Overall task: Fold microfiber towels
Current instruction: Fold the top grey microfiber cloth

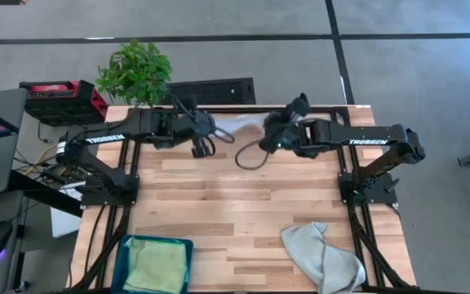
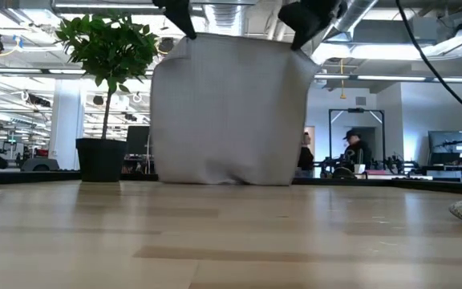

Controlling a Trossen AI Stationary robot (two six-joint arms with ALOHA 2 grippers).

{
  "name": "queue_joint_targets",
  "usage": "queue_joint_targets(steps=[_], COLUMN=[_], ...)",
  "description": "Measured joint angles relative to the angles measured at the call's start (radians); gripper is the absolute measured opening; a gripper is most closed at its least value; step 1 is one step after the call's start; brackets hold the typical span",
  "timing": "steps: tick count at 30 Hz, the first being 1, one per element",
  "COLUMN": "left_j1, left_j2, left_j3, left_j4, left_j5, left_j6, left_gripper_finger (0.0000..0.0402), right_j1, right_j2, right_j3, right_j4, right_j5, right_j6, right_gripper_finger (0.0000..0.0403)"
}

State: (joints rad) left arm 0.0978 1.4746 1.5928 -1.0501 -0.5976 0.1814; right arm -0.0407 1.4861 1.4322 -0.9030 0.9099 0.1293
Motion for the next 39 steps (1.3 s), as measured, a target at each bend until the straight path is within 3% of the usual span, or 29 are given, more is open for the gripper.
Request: queue_joint_targets(steps=[11, 20, 33, 39], left_j1=[-0.185, -0.316, -0.433, -0.421], left_j2=[-0.001, -0.003, -0.002, -0.002], left_j3=[-0.201, -0.394, -0.609, -0.63], left_j4=[-0.003, 0.115, 0.423, 0.428], left_j5=[0.148, 0.285, 0.355, 0.317], left_j6=[-0.288, -0.464, -0.618, -0.658], left_gripper_finger=[0.0, 0.0, 0.0, 0.0], right_j1=[0.206, 0.351, 0.406, 0.379], right_j2=[0.006, 0.006, 0.006, 0.006], right_j3=[-0.169, -0.316, -0.551, -0.571], right_j4=[-0.031, 0.216, 0.526, 0.552], right_j5=[-0.205, -0.355, -0.424, -0.41], right_j6=[0.277, 0.31, 0.464, 0.457], right_gripper_finger=[0.0008, 0.0008, 0.0008, 0.0008])
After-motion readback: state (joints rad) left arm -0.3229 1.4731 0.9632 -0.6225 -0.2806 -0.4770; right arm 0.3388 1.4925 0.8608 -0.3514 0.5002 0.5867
